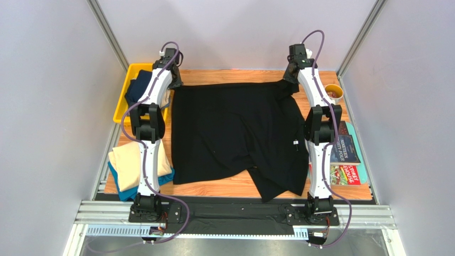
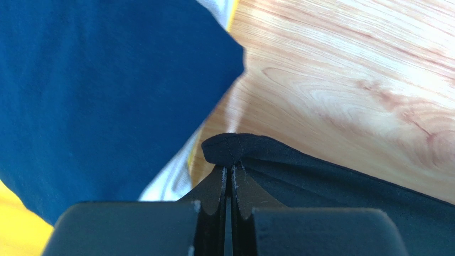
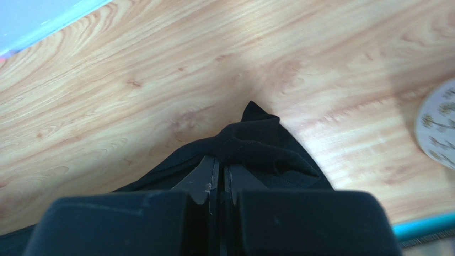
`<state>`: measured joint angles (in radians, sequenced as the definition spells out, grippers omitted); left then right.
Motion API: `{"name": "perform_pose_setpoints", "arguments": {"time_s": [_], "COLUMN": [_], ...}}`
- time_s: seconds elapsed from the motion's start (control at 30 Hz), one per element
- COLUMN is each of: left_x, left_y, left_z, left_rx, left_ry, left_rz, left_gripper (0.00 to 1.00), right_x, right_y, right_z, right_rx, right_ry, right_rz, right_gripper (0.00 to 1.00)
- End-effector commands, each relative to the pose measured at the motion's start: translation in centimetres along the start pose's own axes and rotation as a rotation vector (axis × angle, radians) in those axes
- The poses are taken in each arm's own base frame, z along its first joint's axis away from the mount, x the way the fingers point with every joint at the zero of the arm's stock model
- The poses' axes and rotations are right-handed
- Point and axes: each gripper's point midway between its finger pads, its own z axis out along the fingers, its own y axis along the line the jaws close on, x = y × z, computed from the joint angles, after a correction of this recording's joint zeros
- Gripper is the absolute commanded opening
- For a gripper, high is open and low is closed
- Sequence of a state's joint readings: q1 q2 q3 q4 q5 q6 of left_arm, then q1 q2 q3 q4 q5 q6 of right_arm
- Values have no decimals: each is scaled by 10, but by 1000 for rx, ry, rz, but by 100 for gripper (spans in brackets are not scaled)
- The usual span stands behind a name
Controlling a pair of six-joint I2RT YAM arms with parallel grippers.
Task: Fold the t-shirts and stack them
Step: Flatten the tshirt out
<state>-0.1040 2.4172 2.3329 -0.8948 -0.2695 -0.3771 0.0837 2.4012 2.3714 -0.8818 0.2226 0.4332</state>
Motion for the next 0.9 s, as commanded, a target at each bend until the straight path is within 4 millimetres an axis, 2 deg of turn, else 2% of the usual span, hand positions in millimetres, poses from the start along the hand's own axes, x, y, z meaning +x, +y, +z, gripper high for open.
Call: {"name": "perform_pose_setpoints", "arguments": {"time_s": [0.0,0.03,0.1,0.13,0.23,0.27,0.4,0.57,0.7,0.73,0.87], "left_x": [-18,-19,-18,-17,-13,-10,-9,-17,-31,-33,-41], "left_y": [37,39,39,38,35,34,31,27,21,21,19], "left_z": [13,15,17,20,28,29,30,22,4,1,-9], "left_rx": [-54,-43,-22,-8,16,20,38,70,121,128,148], "left_ry": [-26,-23,-17,-10,6,13,19,-5,-43,-49,-72], "left_rz": [-64,-74,-81,-89,-102,-102,-96,-99,-85,-83,-80], "left_gripper": [0,0,0,0,0,0,0,0,0,0,0], "right_x": [-37,-39,-41,-42,-46,-49,-53,-60,-68,-72,-74], "right_y": [6,8,14,16,21,22,22,15,13,12,18], "right_z": [13,14,17,19,21,20,15,1,-18,-28,-40], "right_rx": [-49,-59,-81,-88,-106,-112,-110,-89,-94,-94,-138], "right_ry": [-121,-126,-134,-138,-156,-165,-177,-200,-219,-231,-229], "right_rz": [7,13,15,21,31,31,37,4,-20,-21,-32], "right_gripper": [1,3,15,17,16,0,0,0,0,0,0]}}
